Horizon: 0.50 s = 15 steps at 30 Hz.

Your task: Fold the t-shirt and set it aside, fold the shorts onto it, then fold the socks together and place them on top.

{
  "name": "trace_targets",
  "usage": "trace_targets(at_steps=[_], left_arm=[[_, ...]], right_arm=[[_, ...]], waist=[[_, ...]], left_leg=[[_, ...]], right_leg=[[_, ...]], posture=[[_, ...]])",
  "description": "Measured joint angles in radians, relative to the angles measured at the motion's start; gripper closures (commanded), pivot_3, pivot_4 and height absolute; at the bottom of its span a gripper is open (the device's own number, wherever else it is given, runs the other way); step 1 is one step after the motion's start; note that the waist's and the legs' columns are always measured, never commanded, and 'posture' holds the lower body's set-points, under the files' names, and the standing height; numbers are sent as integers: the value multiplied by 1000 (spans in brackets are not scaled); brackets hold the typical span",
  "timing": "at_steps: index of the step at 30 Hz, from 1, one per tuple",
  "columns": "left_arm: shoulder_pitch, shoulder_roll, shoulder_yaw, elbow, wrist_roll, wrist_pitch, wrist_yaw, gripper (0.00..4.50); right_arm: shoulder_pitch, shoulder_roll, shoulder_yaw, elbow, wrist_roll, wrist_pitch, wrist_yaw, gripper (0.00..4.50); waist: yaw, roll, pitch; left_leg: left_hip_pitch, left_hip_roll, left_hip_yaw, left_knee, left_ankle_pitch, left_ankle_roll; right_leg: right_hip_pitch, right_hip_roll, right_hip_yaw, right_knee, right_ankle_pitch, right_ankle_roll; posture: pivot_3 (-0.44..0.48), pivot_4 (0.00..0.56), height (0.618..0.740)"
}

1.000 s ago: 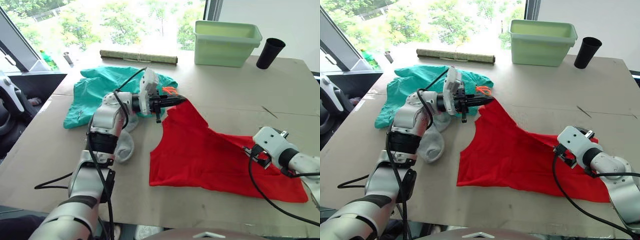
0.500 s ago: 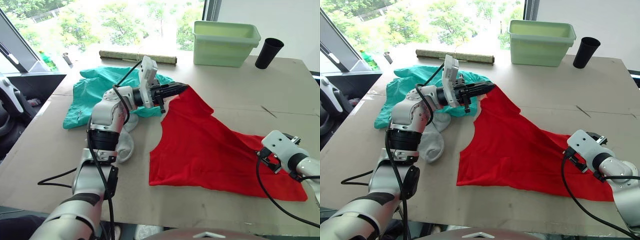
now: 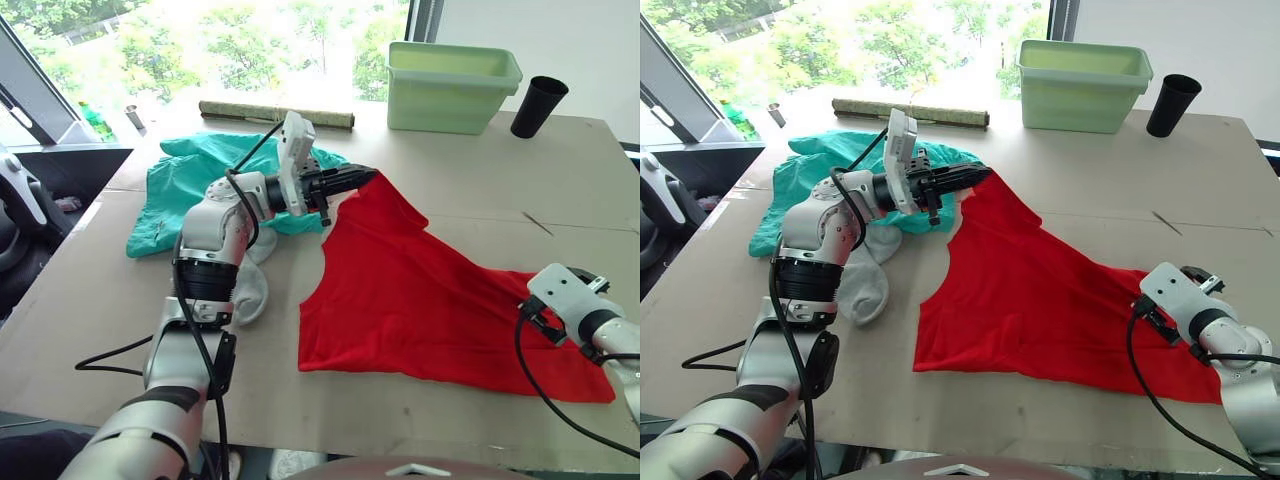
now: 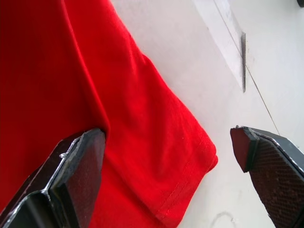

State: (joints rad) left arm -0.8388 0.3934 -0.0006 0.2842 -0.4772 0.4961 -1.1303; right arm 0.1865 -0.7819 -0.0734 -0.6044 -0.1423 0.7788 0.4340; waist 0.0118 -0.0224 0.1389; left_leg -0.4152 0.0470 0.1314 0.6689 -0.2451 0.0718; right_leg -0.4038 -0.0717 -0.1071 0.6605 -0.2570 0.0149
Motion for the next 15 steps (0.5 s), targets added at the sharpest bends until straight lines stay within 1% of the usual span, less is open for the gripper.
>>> trace_targets(at_steps=[5,9,15], left_arm=[[3,1,0,-2,-3,0,0,4455],[13,1,0,-3,-6,0,0,4455],[19,7,0,-12,-7,0,0,4455]], right_arm=[[-42,73,49,-12,-10,4,-24,0],[-65,155,69,-23,-9,21,-48,0],[-66,163,96,-31,-38,22,-67,0]], waist=[[-1,0,0],[-1,0,0],[0,0,0]], left_leg=[[0,0,0,0,0,0],[0,0,0,0,0,0],[0,0,0,0,0,0]], right_leg=[[0,0,0,0,0,0],[0,0,0,0,0,-1],[0,0,0,0,0,-1]], posture=[[0,150,740],[0,150,740],[0,150,740]])
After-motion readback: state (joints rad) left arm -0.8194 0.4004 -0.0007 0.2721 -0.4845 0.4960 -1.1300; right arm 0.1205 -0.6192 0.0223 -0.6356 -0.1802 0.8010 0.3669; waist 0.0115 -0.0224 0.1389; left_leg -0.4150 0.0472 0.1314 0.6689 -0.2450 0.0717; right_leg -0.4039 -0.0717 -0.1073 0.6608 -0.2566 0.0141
